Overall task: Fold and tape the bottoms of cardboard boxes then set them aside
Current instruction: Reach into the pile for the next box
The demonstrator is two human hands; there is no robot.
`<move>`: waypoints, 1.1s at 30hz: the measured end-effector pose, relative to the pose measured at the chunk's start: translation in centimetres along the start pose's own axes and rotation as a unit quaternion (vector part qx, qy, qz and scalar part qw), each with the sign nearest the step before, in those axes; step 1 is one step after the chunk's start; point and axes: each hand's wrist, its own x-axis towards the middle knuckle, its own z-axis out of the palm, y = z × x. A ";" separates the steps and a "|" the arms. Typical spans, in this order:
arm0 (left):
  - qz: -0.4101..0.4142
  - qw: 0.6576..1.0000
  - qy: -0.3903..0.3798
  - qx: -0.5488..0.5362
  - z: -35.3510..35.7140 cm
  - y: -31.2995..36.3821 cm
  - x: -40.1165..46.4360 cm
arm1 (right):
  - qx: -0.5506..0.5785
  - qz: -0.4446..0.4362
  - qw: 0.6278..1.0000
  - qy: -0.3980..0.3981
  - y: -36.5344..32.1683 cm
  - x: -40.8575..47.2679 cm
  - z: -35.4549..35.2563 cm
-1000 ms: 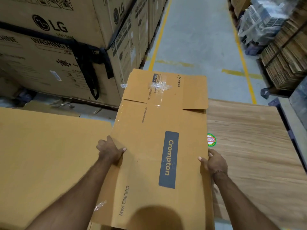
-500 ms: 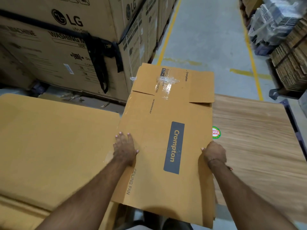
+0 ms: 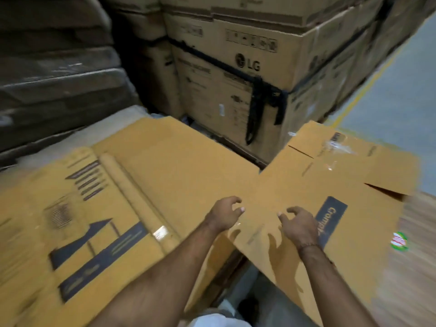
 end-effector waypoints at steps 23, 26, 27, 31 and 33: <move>-0.179 0.899 0.332 -0.224 -12.0 -24.3 -34.2 | 0.055 -0.297 0.933 -0.197 -20.4 -33.0 19.2; -0.186 0.886 0.354 -0.237 -15.0 -28.9 -37.0 | 0.045 -0.322 0.921 -0.212 -23.7 -36.3 23.8; -0.190 0.880 0.365 -0.237 -16.0 -30.6 -38.1 | 0.045 -0.330 0.917 -0.218 -24.8 -37.6 25.5; -0.245 0.843 0.413 -0.243 -19.6 -38.7 -43.3 | 0.033 -0.365 0.896 -0.250 -29.1 -44.0 32.3; -0.305 0.804 0.454 -0.232 -21.2 -43.6 -46.0 | 0.017 -0.382 0.883 -0.273 -31.0 -47.3 35.1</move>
